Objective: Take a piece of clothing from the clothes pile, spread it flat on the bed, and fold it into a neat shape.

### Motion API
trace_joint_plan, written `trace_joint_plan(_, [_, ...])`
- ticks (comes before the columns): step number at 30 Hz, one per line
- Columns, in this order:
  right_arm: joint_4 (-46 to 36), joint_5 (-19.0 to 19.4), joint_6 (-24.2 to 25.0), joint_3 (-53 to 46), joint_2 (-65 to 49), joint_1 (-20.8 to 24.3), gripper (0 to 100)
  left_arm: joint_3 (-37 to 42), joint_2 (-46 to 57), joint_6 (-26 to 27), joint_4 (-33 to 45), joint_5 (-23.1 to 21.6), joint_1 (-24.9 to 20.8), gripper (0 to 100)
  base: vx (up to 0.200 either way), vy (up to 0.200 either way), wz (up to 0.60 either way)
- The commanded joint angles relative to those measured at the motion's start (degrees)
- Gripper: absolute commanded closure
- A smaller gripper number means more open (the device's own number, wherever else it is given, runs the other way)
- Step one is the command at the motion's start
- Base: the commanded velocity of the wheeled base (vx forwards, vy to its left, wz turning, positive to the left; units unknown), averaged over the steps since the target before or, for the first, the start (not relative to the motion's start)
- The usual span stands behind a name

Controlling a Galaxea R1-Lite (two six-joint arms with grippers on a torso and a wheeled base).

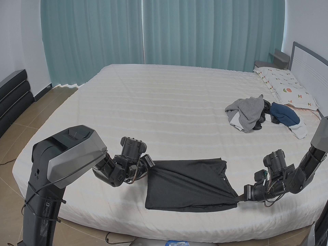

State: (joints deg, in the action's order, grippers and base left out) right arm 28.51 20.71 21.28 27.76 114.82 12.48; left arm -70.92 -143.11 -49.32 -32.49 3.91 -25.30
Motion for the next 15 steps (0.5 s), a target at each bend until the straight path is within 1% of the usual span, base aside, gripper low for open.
trace_joint_plan(1, [0.2, 0.0, -0.6, 0.4, 1.8, 0.0, 100, 0.2, -0.1, 0.0, 0.0, 0.0, 0.0, 100, 0.0, 0.0, 0.0])
trace_joint_plan(8, [0.1, -0.4, -0.9, 0.4, 3.1, 0.3, 100, 0.2, -0.1, 0.0, 0.0, 0.0, 0.0, 100, 0.0, 0.0, 0.0])
trace_joint_plan(9, [0.1, -0.4, -0.9, 0.5, 3.1, 0.3, 0, 0.2, -0.1, 0.0, 0.0, 0.0, 0.0, 100, 0.0, 0.0, 0.0])
trace_joint_plan(15, [1.0, -0.1, 0.3, 2.8, 1.3, -0.4, 0, 0.3, -0.1, 0.0, 0.0, 0.0, 0.0, 100, 0.0, 0.0, 0.0])
